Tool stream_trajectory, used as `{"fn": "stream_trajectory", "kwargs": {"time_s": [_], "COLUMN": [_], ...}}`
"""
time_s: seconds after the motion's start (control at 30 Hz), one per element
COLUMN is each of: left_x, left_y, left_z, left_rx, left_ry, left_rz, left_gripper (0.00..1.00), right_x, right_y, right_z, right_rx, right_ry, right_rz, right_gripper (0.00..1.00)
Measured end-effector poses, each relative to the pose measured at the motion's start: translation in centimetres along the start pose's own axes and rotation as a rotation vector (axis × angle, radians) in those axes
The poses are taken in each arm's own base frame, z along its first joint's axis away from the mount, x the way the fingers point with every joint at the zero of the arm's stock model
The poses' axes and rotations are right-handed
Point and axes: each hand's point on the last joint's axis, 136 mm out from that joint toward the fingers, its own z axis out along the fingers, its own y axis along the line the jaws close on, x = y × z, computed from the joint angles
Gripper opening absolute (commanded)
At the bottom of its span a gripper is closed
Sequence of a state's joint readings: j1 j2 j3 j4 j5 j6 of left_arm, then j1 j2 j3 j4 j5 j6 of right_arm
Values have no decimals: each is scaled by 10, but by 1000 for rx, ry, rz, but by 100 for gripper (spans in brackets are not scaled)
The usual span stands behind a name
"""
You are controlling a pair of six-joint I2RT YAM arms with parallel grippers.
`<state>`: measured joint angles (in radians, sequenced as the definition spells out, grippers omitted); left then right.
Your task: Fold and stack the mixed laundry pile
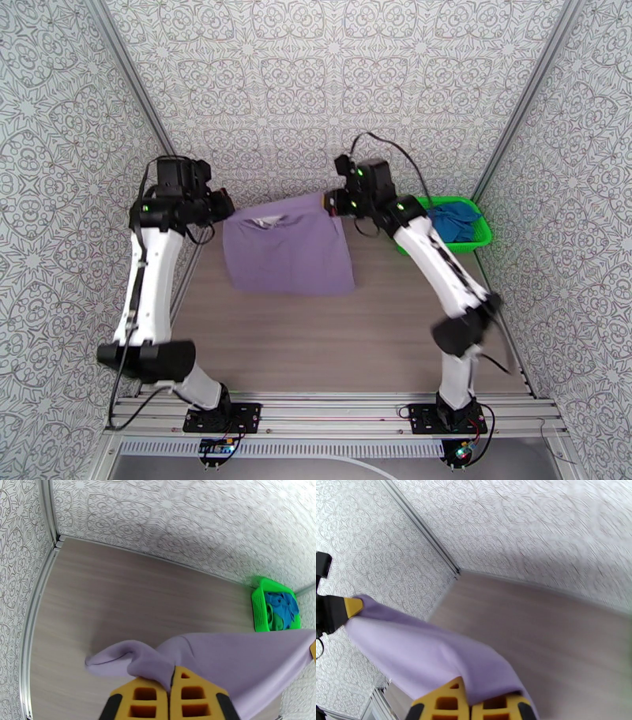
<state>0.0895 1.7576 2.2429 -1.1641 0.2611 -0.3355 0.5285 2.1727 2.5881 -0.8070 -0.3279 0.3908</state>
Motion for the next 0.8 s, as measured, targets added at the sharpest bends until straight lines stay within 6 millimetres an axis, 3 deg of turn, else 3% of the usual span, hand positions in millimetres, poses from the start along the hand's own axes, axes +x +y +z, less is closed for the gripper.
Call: {"fn": "stream_trajectory", "kwargs": {"time_s": [0.07,0.17,0.27,0.33,0.43,0.53,0.7,0.8], "left_x": [-13,-18,-6,19,80,158,284,320], "left_y": [9,14,12,9,3,4,32,48], "left_z": [8,11,6,0,-14,-27,-16,-15], "left_rx": [4,12,12,8,6,16,-10,-49], "left_ry": [3,16,48,89,160,227,380,425], "left_rz": [-23,-40,-38,-35,-23,-30,-109,-163], "left_gripper": [0,0,0,0,0,0,0,0], "right_x": [-5,5,25,46,86,125,215,278], "right_y": [-2,-7,-13,-19,-29,-35,-54,-69], "right_z": [17,32,37,35,22,1,-28,-36], "right_rx": [-38,-74,-99,-98,-82,-69,-49,-33], "right_ry": [-13,23,74,119,181,229,358,474], "right_rz": [-4,25,57,78,92,95,150,220], "right_gripper": [0,0,0,0,0,0,0,0]}}
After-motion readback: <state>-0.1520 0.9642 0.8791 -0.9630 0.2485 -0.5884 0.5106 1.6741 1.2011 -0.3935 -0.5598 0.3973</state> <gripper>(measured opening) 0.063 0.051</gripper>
